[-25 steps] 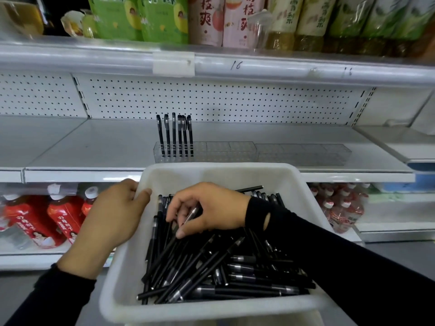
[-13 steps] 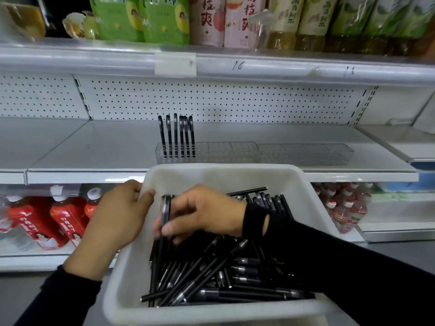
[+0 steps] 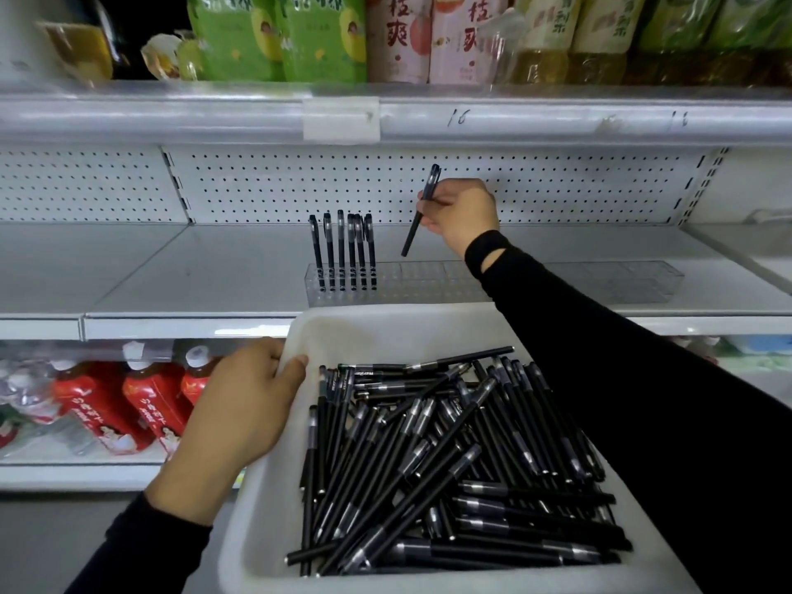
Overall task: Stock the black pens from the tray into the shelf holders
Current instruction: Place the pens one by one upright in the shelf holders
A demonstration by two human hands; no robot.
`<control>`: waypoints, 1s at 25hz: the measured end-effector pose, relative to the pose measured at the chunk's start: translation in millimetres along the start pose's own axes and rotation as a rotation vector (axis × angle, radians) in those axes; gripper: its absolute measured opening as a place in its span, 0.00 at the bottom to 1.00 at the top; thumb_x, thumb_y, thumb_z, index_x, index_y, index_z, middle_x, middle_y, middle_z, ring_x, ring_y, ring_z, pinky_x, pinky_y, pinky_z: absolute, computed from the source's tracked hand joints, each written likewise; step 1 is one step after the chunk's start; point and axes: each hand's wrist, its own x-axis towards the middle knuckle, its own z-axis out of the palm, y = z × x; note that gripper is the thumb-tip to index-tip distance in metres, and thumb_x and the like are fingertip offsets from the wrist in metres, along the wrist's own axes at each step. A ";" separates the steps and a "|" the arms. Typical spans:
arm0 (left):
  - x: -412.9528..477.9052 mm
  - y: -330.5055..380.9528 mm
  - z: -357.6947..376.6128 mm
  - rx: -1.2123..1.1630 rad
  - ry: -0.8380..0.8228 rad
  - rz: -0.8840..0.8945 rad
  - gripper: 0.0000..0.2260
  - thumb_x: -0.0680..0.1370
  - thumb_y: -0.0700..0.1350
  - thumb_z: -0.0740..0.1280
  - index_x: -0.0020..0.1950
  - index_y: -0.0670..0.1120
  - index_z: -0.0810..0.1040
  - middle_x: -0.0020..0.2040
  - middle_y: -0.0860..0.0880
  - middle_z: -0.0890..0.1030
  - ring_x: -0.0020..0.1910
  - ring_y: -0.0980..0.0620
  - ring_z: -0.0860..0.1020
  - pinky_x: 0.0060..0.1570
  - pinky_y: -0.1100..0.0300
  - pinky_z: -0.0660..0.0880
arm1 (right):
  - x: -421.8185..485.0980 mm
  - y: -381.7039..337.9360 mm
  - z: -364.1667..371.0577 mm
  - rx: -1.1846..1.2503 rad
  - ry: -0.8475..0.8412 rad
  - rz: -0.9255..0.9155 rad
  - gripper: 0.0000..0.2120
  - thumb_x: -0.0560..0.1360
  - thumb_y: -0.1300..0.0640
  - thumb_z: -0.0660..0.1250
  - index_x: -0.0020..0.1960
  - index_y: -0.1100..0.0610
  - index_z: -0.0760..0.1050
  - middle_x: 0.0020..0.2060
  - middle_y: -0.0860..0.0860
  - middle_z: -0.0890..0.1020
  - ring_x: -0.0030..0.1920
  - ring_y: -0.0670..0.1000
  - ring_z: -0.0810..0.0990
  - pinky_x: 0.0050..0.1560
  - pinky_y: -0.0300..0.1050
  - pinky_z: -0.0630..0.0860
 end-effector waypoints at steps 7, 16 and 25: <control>-0.9 -0.9 1.0 -0.025 0.007 -0.004 0.08 0.81 0.51 0.63 0.47 0.51 0.80 0.38 0.53 0.83 0.39 0.54 0.81 0.40 0.57 0.75 | 23.0 26.4 47.5 -0.240 -0.014 0.000 0.02 0.76 0.59 0.71 0.46 0.53 0.83 0.44 0.53 0.87 0.47 0.55 0.85 0.56 0.54 0.81; -0.1 -0.8 1.6 -0.038 0.003 -0.015 0.08 0.80 0.51 0.63 0.48 0.50 0.80 0.38 0.52 0.83 0.39 0.52 0.81 0.42 0.53 0.77 | 18.3 16.1 59.1 -0.592 -0.135 -0.106 0.07 0.79 0.56 0.68 0.54 0.57 0.81 0.50 0.54 0.85 0.51 0.56 0.82 0.58 0.50 0.79; -1.2 0.0 0.8 -0.038 -0.009 -0.021 0.09 0.81 0.52 0.63 0.48 0.50 0.78 0.40 0.52 0.83 0.40 0.53 0.80 0.42 0.54 0.77 | 18.9 22.6 67.5 -0.750 -0.230 0.024 0.09 0.80 0.54 0.66 0.51 0.59 0.81 0.49 0.56 0.84 0.50 0.57 0.82 0.50 0.44 0.77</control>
